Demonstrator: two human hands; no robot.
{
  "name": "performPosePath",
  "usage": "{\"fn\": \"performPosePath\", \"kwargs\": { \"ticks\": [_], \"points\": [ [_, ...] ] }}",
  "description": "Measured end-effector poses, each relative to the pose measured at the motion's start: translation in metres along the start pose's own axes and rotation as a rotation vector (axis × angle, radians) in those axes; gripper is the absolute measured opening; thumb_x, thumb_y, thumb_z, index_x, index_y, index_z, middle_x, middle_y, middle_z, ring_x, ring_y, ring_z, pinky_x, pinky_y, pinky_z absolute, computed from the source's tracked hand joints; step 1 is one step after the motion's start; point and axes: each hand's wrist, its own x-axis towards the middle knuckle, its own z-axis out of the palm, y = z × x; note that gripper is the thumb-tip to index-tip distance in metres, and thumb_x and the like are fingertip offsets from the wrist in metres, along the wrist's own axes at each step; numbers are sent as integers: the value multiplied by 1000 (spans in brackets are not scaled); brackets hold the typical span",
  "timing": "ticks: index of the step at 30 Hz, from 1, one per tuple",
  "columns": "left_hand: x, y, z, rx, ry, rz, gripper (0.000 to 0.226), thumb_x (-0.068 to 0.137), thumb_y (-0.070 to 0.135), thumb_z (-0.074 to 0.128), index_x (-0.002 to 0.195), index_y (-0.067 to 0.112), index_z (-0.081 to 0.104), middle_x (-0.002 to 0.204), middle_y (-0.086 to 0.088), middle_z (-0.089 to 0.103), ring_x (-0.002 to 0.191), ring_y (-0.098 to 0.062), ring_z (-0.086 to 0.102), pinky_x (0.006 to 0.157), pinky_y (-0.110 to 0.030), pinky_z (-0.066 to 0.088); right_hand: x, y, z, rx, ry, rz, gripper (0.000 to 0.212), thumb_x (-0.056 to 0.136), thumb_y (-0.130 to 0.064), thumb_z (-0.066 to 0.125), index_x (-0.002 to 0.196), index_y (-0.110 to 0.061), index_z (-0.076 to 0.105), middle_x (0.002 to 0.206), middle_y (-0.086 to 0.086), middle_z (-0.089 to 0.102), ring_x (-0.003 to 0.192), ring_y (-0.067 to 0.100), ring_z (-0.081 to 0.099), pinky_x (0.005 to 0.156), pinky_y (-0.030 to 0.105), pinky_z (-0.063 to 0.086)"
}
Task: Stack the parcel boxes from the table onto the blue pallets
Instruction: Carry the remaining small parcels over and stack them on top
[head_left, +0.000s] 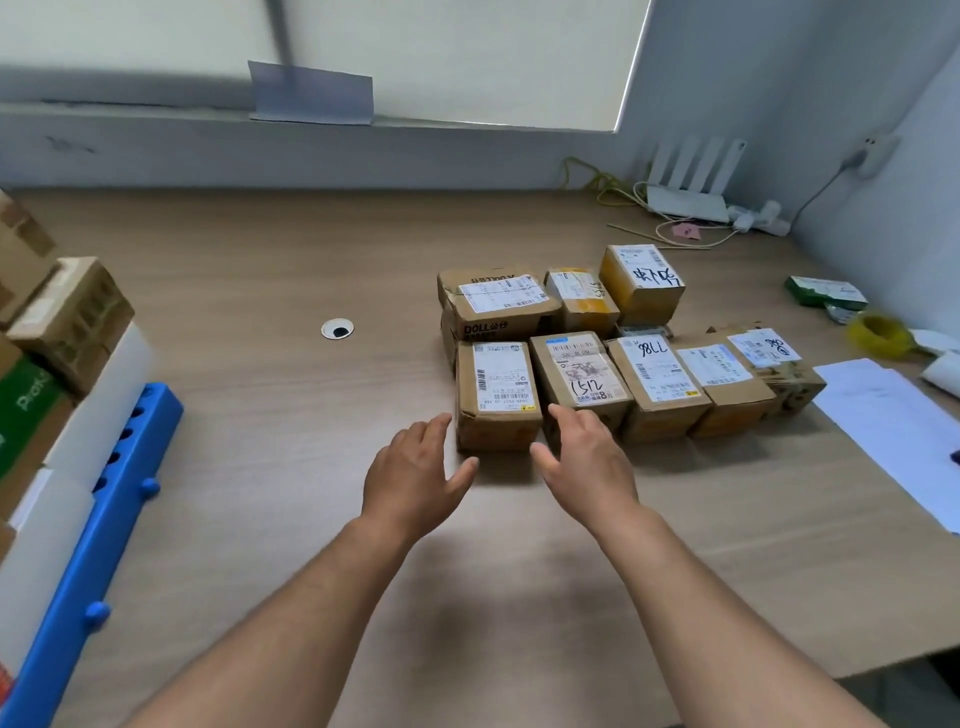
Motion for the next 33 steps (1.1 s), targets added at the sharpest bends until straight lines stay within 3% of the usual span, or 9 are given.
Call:
{"fn": "performPosePath", "kwargs": {
  "ticks": [10,13,16,20,23,26,29,33],
  "points": [
    [77,-14,21,-68,-165,-83,69,93,55,41,148,20,21,144,-1,40,132,-19,36,99,-35,37,70,1,39,138,-127,122,44,98,-33,46,137,-13,42,135,10,50,122,27,47,96,36,39],
    [95,-17,26,-136,-192,-107,66,94,53,42,147,18,24,142,-3,43,130,-21,39,99,-37,38,85,1,48,326,-141,199,44,100,-27,44,140,-10,40,140,11,49,127,29,45,97,32,36],
    [108,-17,29,-198,-212,-119,61,94,49,45,144,18,29,139,-4,47,126,-21,44,95,-35,40,95,3,61,537,-150,289,54,101,-25,42,151,-14,25,150,5,39,136,22,38,107,29,29],
    [116,-20,36,-278,-277,-121,57,94,44,49,143,24,28,136,0,51,119,-20,52,94,-35,45,102,9,77,761,-186,340,56,100,-22,42,152,-22,22,146,0,46,129,15,45,110,33,33],
    [113,-20,40,-483,-327,-171,57,93,34,53,144,34,26,134,9,53,114,-16,57,96,-36,47,101,17,82,881,-194,334,57,97,-17,46,150,-24,28,137,-2,55,122,12,51,108,35,37],
    [101,-15,40,-657,-316,-184,63,93,20,55,144,39,23,130,14,53,114,-10,56,99,-31,45,93,23,80,937,-192,297,60,93,-11,52,148,-28,33,129,-6,60,117,9,55,99,26,43],
    [85,-13,35,-749,-304,-169,62,92,9,52,132,50,27,126,18,53,112,-5,55,96,-27,47,78,23,76,991,-209,258,68,89,-1,56,147,-27,32,123,-7,62,109,1,58,91,17,46],
    [61,-15,23,-792,-237,-181,64,90,4,50,127,52,29,119,20,55,111,-4,56,93,-35,51,52,19,68,1040,-215,163,79,80,-1,67,145,-30,31,124,-2,62,103,-1,61,89,15,48]
  ]
}}
